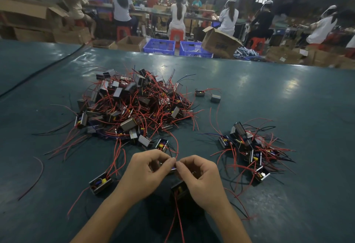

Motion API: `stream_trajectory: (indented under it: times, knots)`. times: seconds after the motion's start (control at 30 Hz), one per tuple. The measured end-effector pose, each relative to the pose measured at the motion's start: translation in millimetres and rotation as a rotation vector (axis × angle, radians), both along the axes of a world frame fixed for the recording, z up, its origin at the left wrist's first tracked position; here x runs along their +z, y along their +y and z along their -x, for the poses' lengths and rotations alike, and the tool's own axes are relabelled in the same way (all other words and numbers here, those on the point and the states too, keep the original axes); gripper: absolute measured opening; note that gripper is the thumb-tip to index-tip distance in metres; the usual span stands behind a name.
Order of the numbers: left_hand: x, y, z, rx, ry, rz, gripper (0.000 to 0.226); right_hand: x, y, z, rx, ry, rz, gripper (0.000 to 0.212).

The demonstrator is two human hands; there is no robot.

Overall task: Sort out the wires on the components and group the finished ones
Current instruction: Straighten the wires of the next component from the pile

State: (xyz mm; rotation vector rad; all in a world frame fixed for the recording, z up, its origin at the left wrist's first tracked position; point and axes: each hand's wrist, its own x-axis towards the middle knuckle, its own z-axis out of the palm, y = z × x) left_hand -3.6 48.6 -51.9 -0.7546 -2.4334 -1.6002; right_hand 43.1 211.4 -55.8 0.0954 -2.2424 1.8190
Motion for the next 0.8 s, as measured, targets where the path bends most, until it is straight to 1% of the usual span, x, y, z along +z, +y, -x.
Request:
stream_trajectory:
  times: [0.07, 0.17, 0.23, 0.3, 0.4, 0.5, 0.63, 0.7, 0.8]
  knots:
    - [2.1, 0.3, -1.6, -0.004, -0.045, -0.036, 0.014, -0.5, -1.1, -0.4, -0.010, 0.027, -0.029, 0.009]
    - [4.5, 3.4, -2.8, -0.010, -0.190, -0.129, 0.024, -0.9, -0.7, -0.7, -0.001, 0.047, -0.042, 0.011]
    - [4.9, 3.4, -1.5, -0.027, -0.240, -0.163, 0.022, -0.8, -0.2, -0.9, 0.000, 0.061, -0.060, 0.013]
    - [5.2, 2.1, -1.1, -0.037, -0.226, -0.144, 0.021, -1.2, -0.3, -1.0, 0.003, 0.075, -0.078, 0.014]
    - [2.3, 2.3, -2.4, 0.010, -0.138, -0.078, 0.016, -2.8, 0.0, -0.1, -0.014, 0.088, -0.088, 0.009]
    - [-1.1, 5.4, -4.5, 0.056, -0.069, -0.020, 0.020, -4.8, 1.4, 1.1, -0.031, 0.097, -0.095, 0.007]
    - [-0.2, 7.2, -5.1, 0.040, 0.006, -0.022, 0.018, -6.3, 0.9, 2.1, -0.040, 0.092, -0.084, 0.009]
    - [0.7, 5.6, -4.6, 0.043, 0.137, 0.033, 0.018, -6.6, 1.6, 3.1, -0.063, 0.085, -0.040, 0.011]
    - [1.0, 3.9, -5.2, 0.050, 0.373, 0.194, 0.022, -6.7, 1.0, 3.6, -0.060, 0.098, -0.012, 0.010]
